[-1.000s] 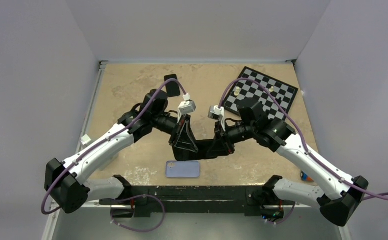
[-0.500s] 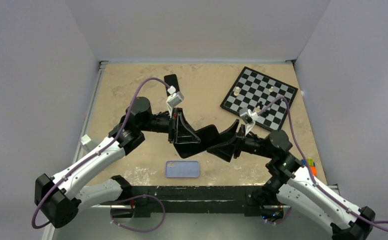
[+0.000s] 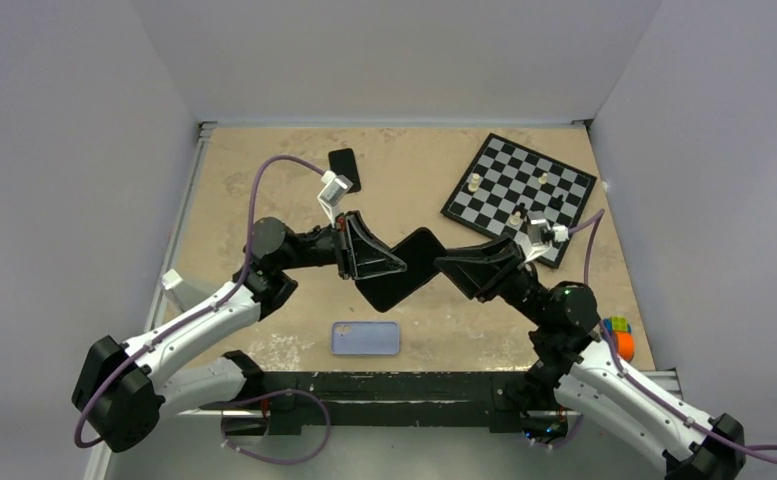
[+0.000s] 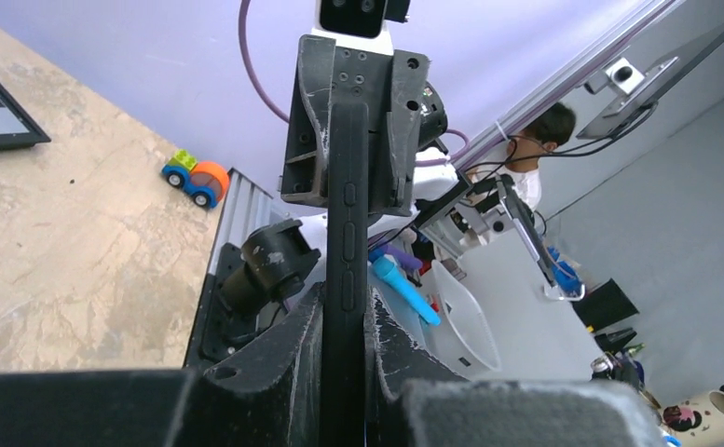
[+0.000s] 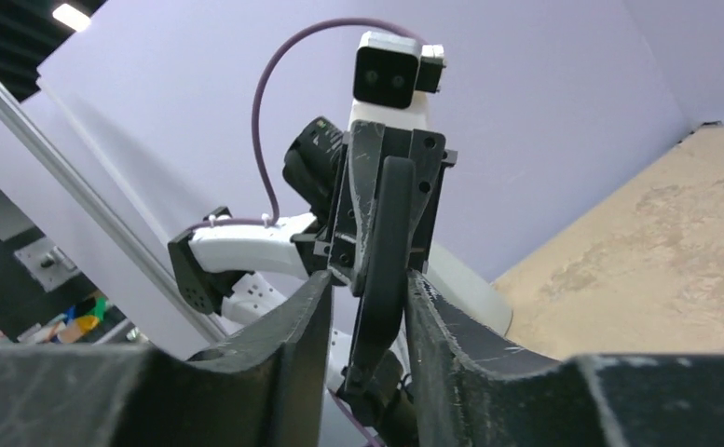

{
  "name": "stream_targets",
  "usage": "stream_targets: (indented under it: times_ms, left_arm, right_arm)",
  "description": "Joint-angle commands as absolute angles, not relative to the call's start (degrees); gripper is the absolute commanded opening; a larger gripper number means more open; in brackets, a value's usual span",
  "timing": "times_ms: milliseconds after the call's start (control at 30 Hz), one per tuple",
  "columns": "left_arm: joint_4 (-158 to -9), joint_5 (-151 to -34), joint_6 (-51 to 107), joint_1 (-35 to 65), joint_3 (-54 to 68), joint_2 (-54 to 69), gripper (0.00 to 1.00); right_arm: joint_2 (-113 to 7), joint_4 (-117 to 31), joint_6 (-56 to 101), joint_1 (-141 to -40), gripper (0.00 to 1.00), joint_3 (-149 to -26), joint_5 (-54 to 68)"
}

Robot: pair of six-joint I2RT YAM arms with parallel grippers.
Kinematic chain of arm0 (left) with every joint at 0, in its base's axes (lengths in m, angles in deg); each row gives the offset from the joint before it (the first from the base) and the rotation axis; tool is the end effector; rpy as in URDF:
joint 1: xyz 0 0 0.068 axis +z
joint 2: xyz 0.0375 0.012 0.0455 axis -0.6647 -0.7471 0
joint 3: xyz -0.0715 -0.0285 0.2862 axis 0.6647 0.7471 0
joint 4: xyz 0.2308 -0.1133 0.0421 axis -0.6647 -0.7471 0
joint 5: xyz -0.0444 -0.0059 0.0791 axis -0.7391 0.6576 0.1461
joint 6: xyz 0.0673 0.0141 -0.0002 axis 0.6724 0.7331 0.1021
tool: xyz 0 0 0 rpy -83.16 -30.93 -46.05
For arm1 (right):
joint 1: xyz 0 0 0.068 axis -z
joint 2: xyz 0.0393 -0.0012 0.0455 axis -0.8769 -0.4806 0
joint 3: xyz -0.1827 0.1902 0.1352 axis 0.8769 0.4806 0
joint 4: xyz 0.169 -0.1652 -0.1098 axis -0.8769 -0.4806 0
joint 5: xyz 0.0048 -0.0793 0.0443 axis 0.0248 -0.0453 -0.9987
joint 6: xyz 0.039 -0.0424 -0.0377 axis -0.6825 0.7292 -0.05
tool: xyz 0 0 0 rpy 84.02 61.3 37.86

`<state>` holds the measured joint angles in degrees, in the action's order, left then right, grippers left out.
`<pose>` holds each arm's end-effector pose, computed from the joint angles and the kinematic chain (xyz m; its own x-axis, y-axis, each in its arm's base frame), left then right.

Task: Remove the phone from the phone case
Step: Remove the phone case from the phone.

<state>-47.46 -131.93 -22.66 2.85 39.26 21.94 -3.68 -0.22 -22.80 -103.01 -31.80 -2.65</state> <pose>0.1585 -0.1805 0.3647 -0.7562 -0.1537 -0.6360 0.6533 -0.1242 -0.7468 0.0899 0.1020 0.3397 -0.4151 0.6409 -0.6457 -0.8082 0.0661 0.5852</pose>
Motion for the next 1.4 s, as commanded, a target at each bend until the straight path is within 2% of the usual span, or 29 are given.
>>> stream_targets:
  times_ms: [0,100,233,267,300,333,367,433,467,600,667,767,833,867,1000,1067,1133,1200,1367]
  left_arm:
    - [-35.63,-128.09,-27.96,2.63,40.19,22.90,0.00]
    - [-38.92,-127.13,-25.30,2.63,40.11,24.30,0.00]
    - [-50.87,-124.84,-18.41,2.63,39.50,28.70,0.00]
    - [-53.41,-124.62,-17.18,2.63,39.01,29.53,0.09]
    - [-56.82,-124.81,-15.68,2.63,38.07,30.12,0.30]
    - [-60.07,-125.45,-14.37,2.68,36.99,30.54,0.46]
    - [-62.97,-126.75,-12.79,2.74,35.56,30.54,0.56]
    - [-68.34,-130.92,-9.31,2.81,32.07,29.39,0.65]
    - [-70.69,-133.37,-7.74,2.81,30.01,28.28,0.65]
    - [-79.01,-139.10,-2.49,2.74,23.72,24.27,0.52]
    - [-79.32,-139.95,-2.25,2.72,23.40,23.54,0.43]
    - [-77.01,-142.36,-3.65,2.71,23.12,22.54,0.28]
    - [-76.21,-144.22,-4.56,2.65,22.29,21.64,0.23]
    - [-76.50,-144.84,-4.57,2.70,21.74,21.28,0.23]
    - [-81.03,-145.60,-1.88,2.71,19.77,20.95,0.40]
    - [-83.55,-145.02,-0.05,2.67,18.94,21.07,0.43]
    - [-84.52,-144.96,0.80,2.63,18.58,20.95,0.40]
    - [-85.62,-145.12,1.91,2.57,17.85,20.75,0.31]
    - [-89.87,-146.09,3.64,2.55,17.81,20.77,0.24]
  right_arm:
    - [-7.33,4.49,-23.73,-103.20,0.32,-35.43,0.61]
    - [-9.58,3.23,-23.48,-103.17,0.18,-36.84,1.24]
    - [-10.49,3.34,-22.73,-103.15,0.00,-36.36,3.06]
    - [-10.62,2.70,-22.27,-103.18,0.00,-36.51,3.19]
    - [-10.74,1.64,-21.67,-103.13,0.00,-37.04,2.96]
    - [-10.73,0.27,-20.48,-103.13,0.00,-37.82,2.40]
    - [-10.79,-1.56,-19.20,-103.06,0.00,-38.90,1.44]
    - [-11.44,-5.03,-17.21,-102.39,0.00,-41.65,-1.69]
    - [-12.07,-8.22,-16.10,-101.69,0.00,-43.67,-3.98]
    - [-16.30,-16.25,-13.47,-97.94,0.00,-51.30,-16.70]
    - [-18.35,-17.07,-13.06,-97.10,0.00,-53.75,-22.32]
    - [-23.12,-25.94,-8.42,-96.94,0.00,-59.16,-29.36]
    - [-24.40,-29.52,-5.03,-96.96,0.00,-61.21,-31.60]
    - [-24.48,-29.96,-4.38,-96.90,0.00,-61.52,-32.55]
    - [-24.59,-31.80,-2.82,-96.96,0.00,-62.78,-34.57]
    - [-25.25,-33.27,-1.95,-96.90,0.00,-63.90,-34.84]
    - [-26.25,-33.17,-1.93,-96.96,0.00,-64.45,-36.65]
    - [-26.83,-34.19,-1.56,-96.90,0.00,-65.13,-36.04]
    - [-27.07,-31.19,-3.60,-96.94,0.00,-65.07,-35.11]
